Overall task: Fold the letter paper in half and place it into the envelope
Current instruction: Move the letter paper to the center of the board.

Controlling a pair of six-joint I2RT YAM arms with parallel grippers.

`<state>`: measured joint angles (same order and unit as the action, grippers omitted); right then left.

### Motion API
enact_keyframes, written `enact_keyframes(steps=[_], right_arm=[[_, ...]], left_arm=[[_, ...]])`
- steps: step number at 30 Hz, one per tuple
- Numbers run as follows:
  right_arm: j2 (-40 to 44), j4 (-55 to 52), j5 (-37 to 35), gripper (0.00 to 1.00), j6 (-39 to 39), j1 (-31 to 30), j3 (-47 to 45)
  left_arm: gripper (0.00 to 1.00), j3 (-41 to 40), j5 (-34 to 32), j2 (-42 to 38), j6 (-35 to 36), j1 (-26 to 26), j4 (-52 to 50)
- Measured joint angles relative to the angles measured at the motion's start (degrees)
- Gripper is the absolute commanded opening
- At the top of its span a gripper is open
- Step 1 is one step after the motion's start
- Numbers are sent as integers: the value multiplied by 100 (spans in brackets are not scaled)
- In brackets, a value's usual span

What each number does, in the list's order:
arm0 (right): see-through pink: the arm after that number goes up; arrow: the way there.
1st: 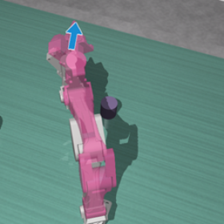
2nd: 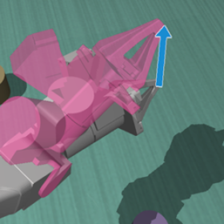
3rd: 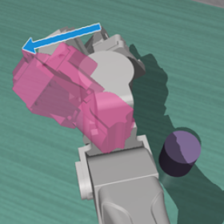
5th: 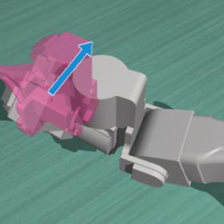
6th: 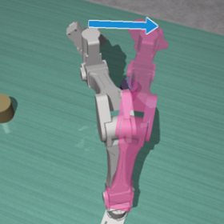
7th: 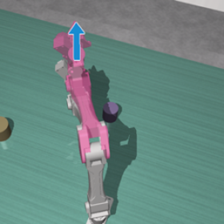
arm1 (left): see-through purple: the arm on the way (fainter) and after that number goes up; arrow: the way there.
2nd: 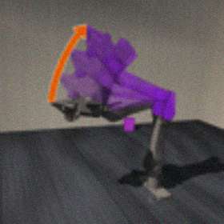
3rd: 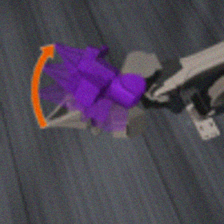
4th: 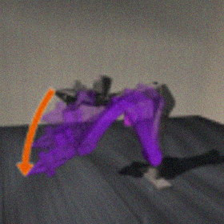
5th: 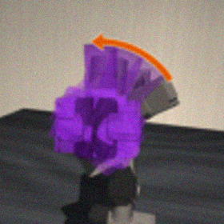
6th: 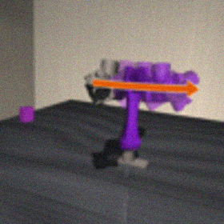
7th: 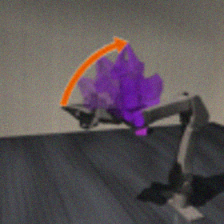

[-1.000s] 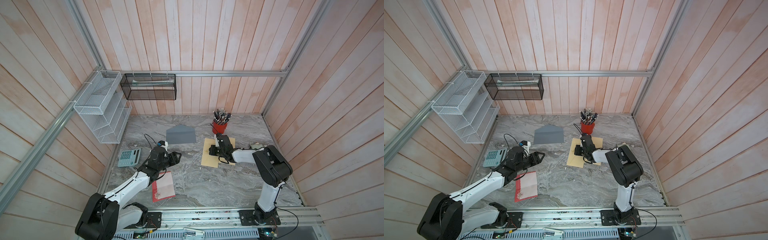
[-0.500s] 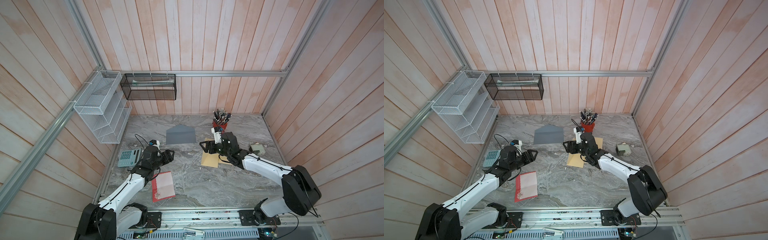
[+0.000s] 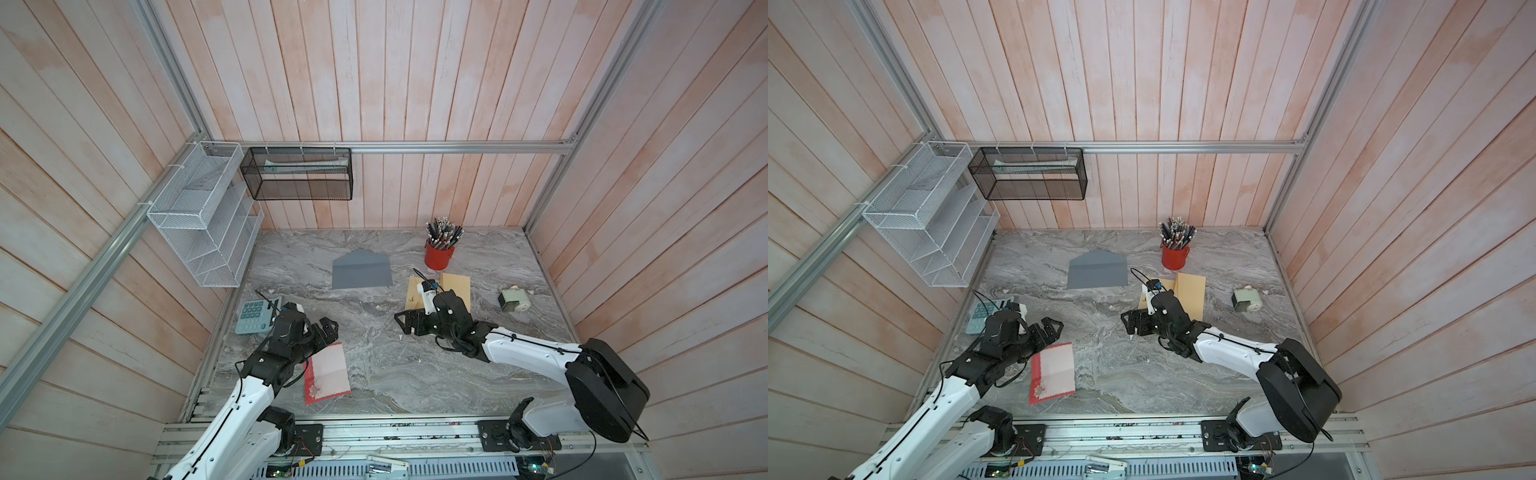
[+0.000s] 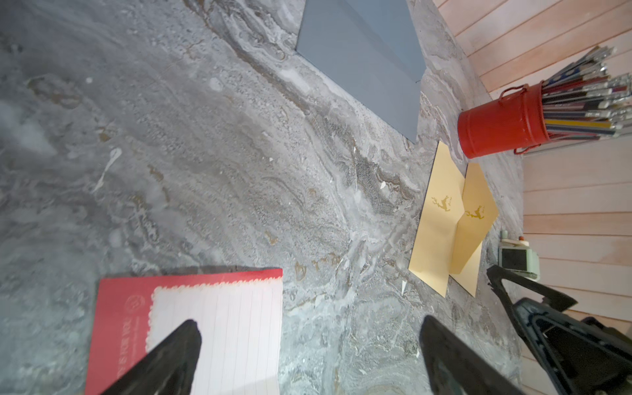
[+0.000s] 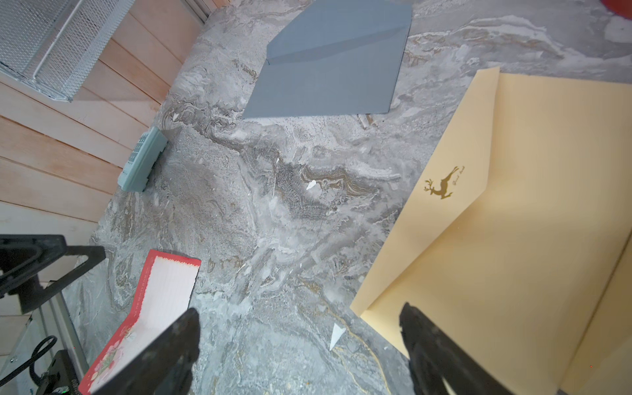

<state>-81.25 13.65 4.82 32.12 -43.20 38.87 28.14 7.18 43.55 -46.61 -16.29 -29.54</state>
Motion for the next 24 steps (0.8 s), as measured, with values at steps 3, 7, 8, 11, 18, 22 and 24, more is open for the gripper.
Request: enact_keyframes(steps=[3, 7, 8, 11, 18, 22, 24], right_arm=[[2, 2, -94, 93, -20, 0, 0], [35, 7, -177, 93, -26, 2, 0], [44, 7, -190, 93, -28, 11, 0], [96, 66, -203, 93, -37, 42, -9], [162, 175, -199, 94, -39, 197, -44], [205, 197, -192, 94, -39, 286, -116], [208, 219, -173, 94, -39, 328, -146]], left_arm=[[100, -24, -26, -85, -348, -17, -481], [100, -52, -162, -94, -820, -155, -1128], [100, -52, -201, -103, -914, -199, -1248], [100, -50, -450, -144, -1200, -417, -1685], [100, -50, -857, -39, -1714, -778, -2371], [100, -50, -920, 83, -1843, -903, -2500], [100, -57, -911, 179, -1884, -920, -2476]])
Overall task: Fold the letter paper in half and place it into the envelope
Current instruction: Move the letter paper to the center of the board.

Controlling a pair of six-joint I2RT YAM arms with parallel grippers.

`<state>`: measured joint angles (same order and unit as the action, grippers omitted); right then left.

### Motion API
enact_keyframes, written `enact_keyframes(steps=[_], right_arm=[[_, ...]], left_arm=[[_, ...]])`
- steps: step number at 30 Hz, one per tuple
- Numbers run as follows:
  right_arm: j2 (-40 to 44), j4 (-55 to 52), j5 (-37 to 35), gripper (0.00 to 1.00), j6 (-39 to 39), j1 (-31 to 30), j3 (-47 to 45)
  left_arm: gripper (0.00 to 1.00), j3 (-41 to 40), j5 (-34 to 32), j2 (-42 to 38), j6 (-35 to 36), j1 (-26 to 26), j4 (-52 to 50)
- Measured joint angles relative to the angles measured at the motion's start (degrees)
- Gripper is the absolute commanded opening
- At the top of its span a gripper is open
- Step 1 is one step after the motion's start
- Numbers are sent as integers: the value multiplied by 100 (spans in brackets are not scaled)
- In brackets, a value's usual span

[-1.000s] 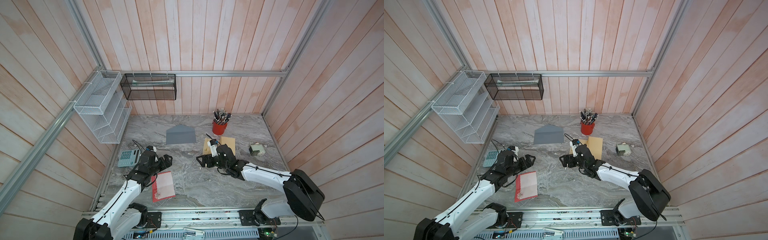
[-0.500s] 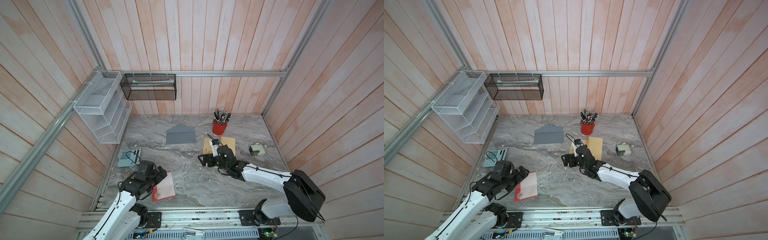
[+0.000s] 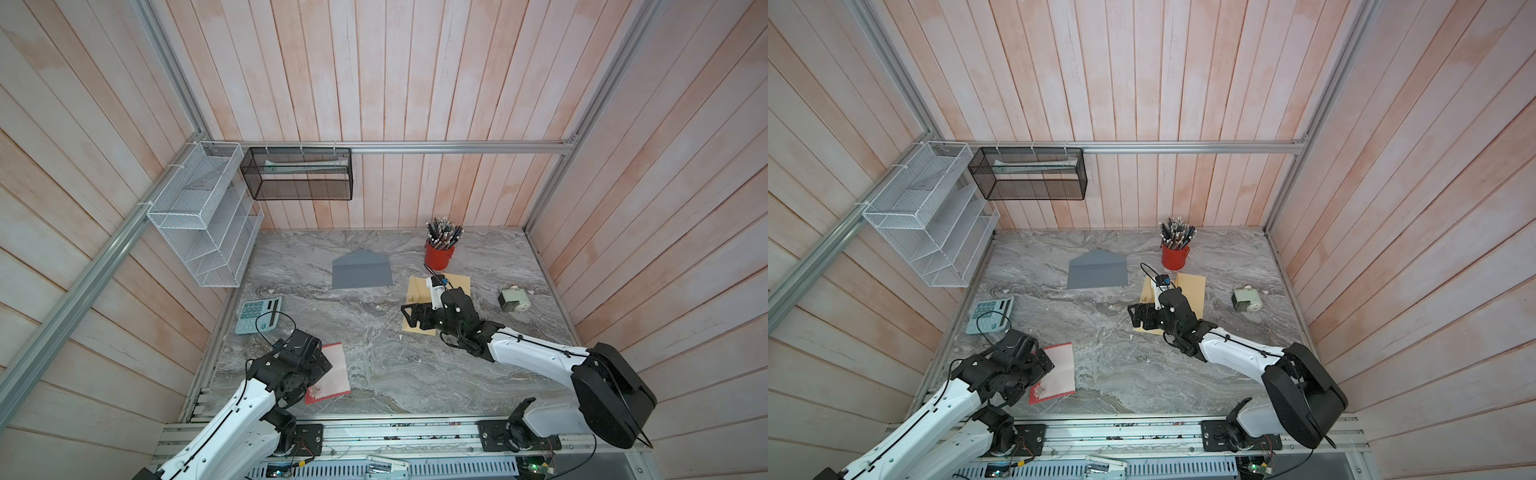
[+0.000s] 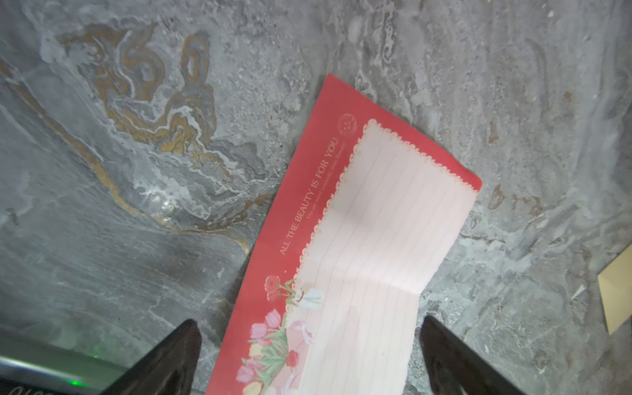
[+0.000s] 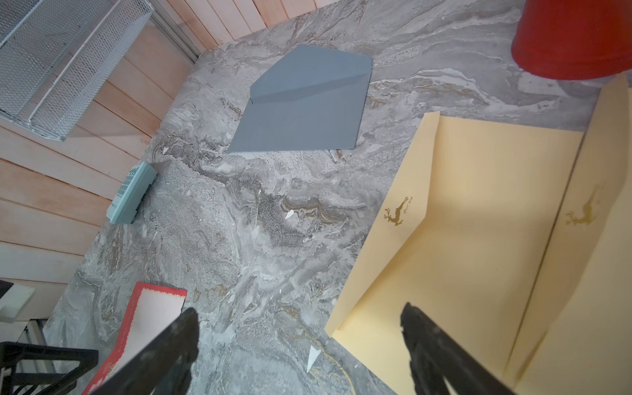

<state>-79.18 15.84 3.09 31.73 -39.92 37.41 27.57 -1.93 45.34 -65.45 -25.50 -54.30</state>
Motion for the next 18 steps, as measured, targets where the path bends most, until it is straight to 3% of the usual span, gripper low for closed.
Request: enact_keyframes(steps=[18], right_arm=[[2, 66, 109, 94, 0, 162, -20]], left_arm=[[100, -219, 599, 986, -59, -527, 1641]])
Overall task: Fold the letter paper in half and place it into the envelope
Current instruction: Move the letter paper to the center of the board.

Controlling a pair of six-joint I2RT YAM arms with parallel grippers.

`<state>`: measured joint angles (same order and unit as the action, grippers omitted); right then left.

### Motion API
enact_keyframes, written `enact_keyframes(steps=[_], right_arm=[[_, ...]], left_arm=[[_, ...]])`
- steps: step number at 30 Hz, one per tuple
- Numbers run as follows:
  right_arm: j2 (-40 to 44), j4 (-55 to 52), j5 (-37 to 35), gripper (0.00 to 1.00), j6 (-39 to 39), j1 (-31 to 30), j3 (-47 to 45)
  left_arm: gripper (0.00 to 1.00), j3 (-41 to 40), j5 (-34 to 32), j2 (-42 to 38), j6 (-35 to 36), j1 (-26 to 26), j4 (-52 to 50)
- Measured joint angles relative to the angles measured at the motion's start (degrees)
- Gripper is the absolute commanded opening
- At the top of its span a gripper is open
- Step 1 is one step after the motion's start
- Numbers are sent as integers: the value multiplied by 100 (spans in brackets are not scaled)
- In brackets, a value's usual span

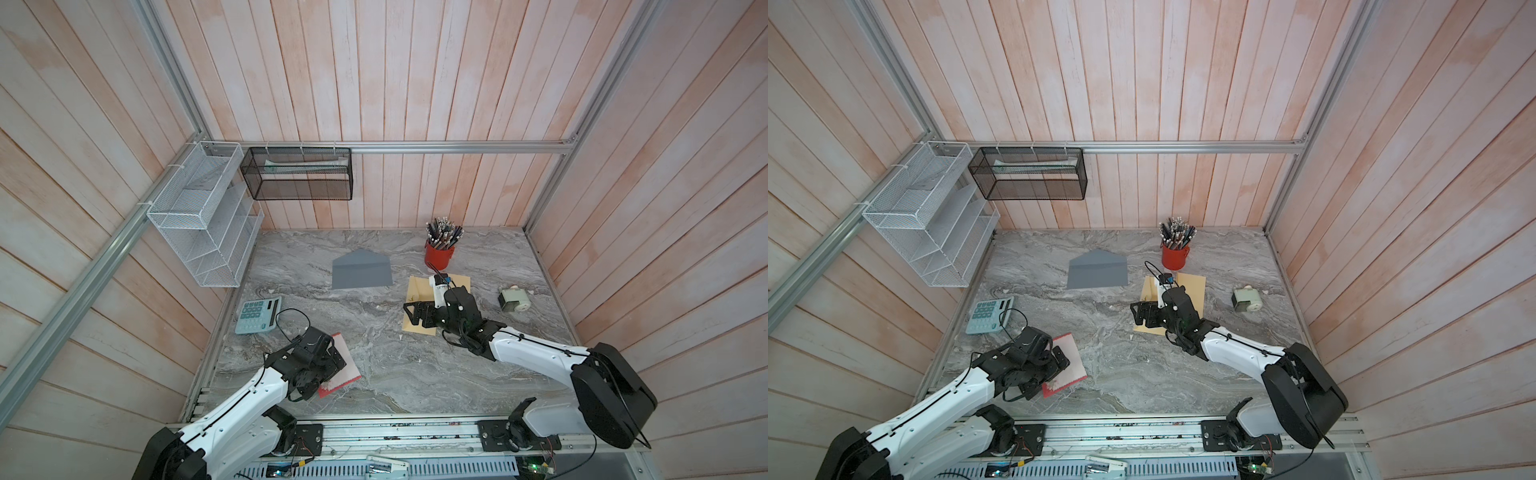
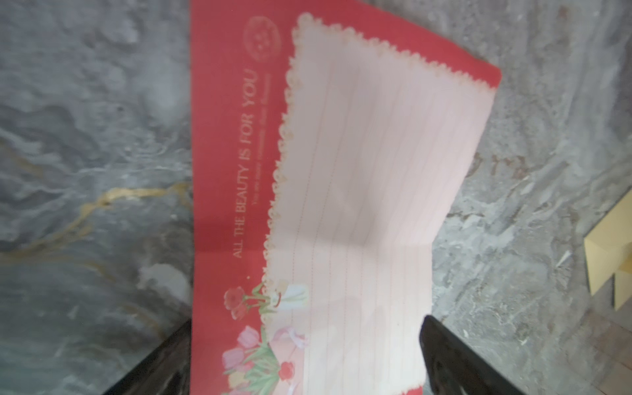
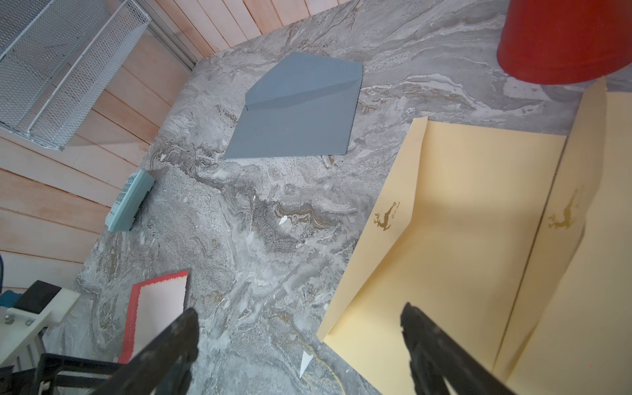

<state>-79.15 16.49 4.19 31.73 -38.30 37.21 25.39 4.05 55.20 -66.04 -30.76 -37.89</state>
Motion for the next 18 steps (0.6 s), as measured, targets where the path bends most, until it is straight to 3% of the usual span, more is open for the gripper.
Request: enact_keyframes(steps=[12, 18], right_arm=[[363, -4, 44, 94, 33, 264, -232], [573, -39, 42, 94, 48, 348, -308]], left_arm=[[100, 601, 367, 1753, 199, -741, 2212], [100, 798, 505, 2181, 291, -1082, 2835]])
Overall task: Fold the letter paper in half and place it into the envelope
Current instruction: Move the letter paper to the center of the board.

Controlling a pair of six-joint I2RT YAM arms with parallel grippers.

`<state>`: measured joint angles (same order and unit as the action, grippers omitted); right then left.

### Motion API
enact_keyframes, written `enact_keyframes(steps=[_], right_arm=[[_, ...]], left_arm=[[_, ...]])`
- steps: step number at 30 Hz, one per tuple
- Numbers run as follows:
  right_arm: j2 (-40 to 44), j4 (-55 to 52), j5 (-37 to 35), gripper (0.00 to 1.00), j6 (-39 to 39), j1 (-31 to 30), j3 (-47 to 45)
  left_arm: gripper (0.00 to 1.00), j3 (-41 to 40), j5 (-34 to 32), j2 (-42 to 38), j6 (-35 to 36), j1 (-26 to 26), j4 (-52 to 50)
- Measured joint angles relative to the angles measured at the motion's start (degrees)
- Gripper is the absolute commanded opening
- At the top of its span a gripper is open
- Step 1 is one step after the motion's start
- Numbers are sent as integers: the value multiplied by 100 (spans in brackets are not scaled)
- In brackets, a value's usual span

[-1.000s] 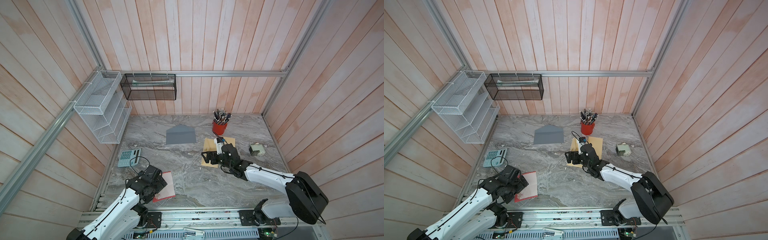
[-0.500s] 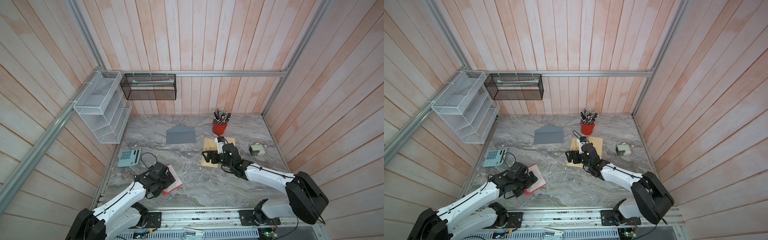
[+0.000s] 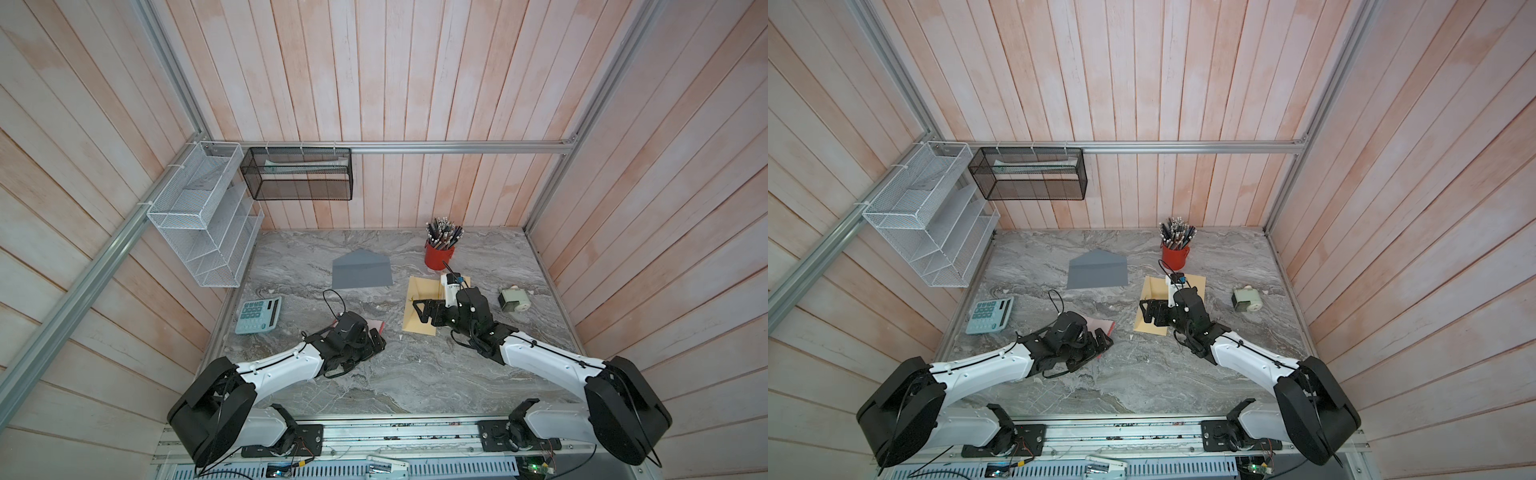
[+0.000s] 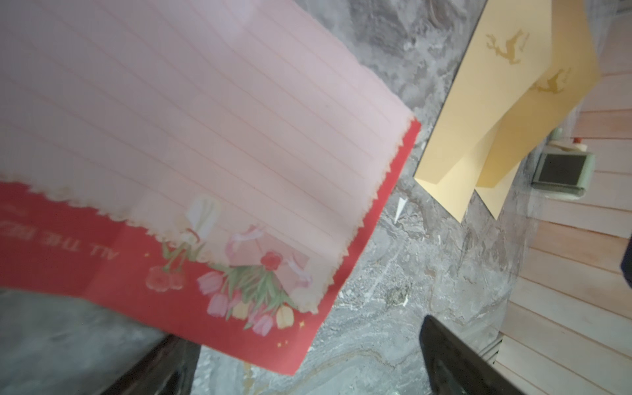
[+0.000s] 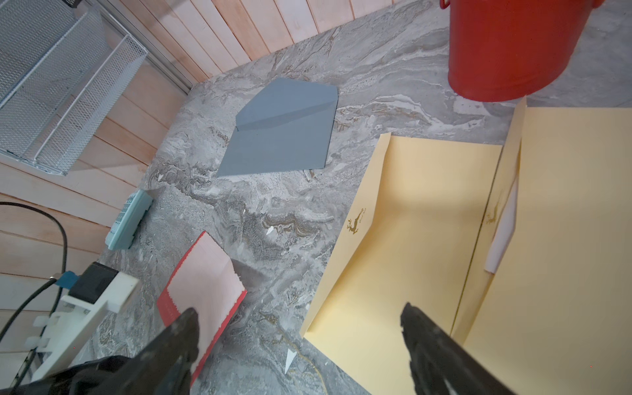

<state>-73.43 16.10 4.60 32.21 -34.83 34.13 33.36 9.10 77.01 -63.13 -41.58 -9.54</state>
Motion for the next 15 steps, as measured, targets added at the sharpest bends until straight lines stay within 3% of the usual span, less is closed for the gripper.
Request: enact_keyframes(steps=[4, 8, 13, 15], right_arm=[[24, 0, 20, 92, 52, 0, -4], [-72, 7, 208, 86, 155, -17, 7], [-466, 9, 260, 78, 348, -446, 243], [-730, 24, 260, 71, 422, -721, 470]], left_arm=[[100, 57, -31, -153, 162, -15, 26], [100, 127, -201, -822, 529, 186, -258], [100, 118, -151, -1504, 1099, 1274, -367], [100, 109, -94, -1552, 1335, 1718, -365]])
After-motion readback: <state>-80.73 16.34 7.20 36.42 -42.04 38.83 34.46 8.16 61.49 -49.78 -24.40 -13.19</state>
